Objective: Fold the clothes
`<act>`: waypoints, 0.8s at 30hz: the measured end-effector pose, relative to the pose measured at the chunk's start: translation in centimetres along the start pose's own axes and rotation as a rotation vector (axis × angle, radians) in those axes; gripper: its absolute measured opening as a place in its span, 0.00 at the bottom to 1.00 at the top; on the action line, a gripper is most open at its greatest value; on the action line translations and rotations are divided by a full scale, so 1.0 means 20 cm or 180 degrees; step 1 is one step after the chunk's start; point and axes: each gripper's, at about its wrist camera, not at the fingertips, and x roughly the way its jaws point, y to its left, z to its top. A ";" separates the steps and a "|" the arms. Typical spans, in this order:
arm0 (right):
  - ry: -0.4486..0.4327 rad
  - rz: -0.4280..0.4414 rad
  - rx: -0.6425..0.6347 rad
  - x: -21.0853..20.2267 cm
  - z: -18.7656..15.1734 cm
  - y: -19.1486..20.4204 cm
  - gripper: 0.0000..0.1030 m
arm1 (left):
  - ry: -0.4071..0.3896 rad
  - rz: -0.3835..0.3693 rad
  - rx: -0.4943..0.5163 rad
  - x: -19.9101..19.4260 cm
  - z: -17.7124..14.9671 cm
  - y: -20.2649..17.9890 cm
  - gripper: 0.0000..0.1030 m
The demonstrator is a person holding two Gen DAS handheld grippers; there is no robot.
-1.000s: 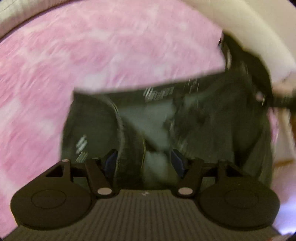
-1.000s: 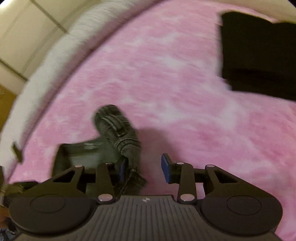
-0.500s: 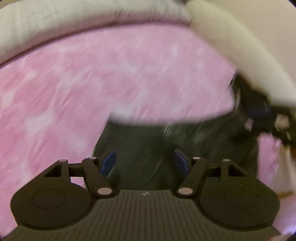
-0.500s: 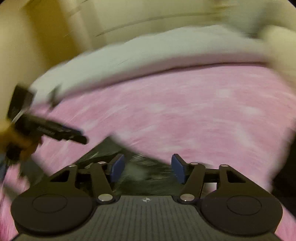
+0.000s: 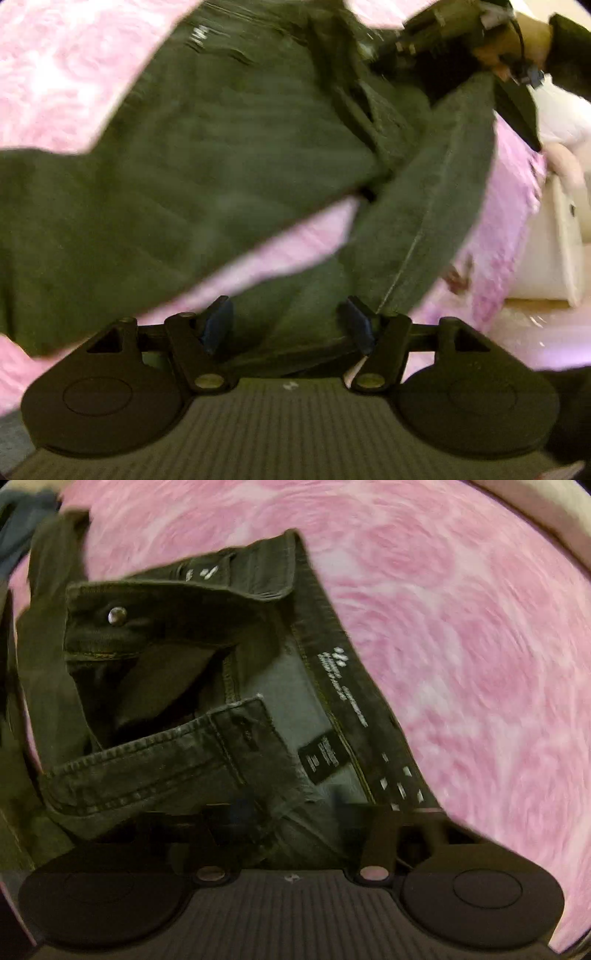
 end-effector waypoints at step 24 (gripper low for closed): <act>-0.0956 -0.0564 0.0232 -0.74 -0.62 0.61 0.16 | -0.0838 -0.1161 0.0497 0.08 0.83 -0.07 0.74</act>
